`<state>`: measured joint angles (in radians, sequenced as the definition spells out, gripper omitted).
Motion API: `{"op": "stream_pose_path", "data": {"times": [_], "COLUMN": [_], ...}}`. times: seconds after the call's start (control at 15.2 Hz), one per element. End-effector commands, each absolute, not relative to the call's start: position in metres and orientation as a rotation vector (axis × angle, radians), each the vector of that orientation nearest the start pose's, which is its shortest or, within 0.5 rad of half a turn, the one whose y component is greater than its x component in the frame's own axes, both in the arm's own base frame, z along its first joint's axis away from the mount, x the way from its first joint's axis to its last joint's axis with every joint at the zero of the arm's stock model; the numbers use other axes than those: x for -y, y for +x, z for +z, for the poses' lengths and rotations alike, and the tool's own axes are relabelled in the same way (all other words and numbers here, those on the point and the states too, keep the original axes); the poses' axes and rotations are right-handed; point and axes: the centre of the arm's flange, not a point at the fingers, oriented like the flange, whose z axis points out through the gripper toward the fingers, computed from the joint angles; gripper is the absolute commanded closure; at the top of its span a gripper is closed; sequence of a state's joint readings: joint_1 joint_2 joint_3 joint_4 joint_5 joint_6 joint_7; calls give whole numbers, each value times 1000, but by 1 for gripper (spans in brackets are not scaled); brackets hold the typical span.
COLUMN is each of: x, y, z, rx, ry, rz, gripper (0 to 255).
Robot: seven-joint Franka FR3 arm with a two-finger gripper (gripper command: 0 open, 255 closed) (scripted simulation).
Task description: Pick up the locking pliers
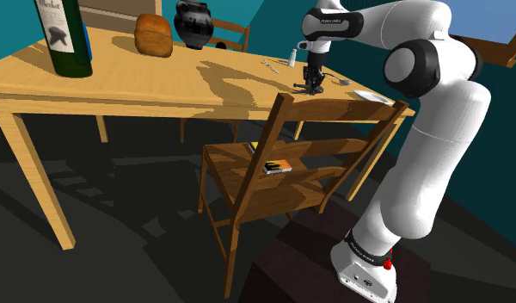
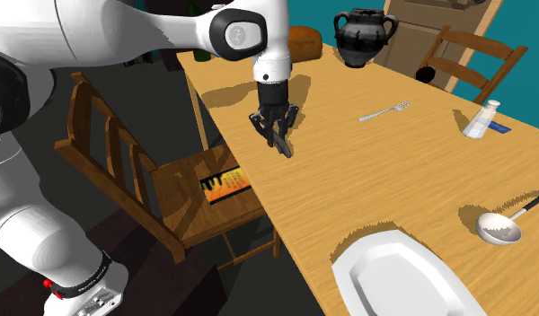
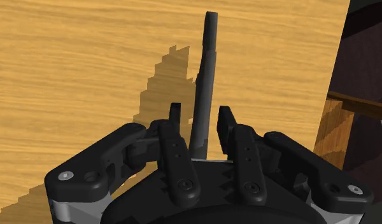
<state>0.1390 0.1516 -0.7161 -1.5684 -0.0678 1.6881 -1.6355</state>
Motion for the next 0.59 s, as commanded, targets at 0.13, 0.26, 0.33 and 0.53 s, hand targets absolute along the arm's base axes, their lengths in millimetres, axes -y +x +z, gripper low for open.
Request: {"op": "stream_pose_path", "data": {"times": [0.13, 0.26, 0.33, 0.53], "x": [309, 309, 309, 309], "y": [512, 512, 512, 513], "z": [569, 569, 569, 574], "rx": [1641, 1641, 1641, 1641], "ry": [-2762, -2762, -2762, -2762], "rz": [236, 236, 236, 236], "gripper": [255, 255, 255, 255]}}
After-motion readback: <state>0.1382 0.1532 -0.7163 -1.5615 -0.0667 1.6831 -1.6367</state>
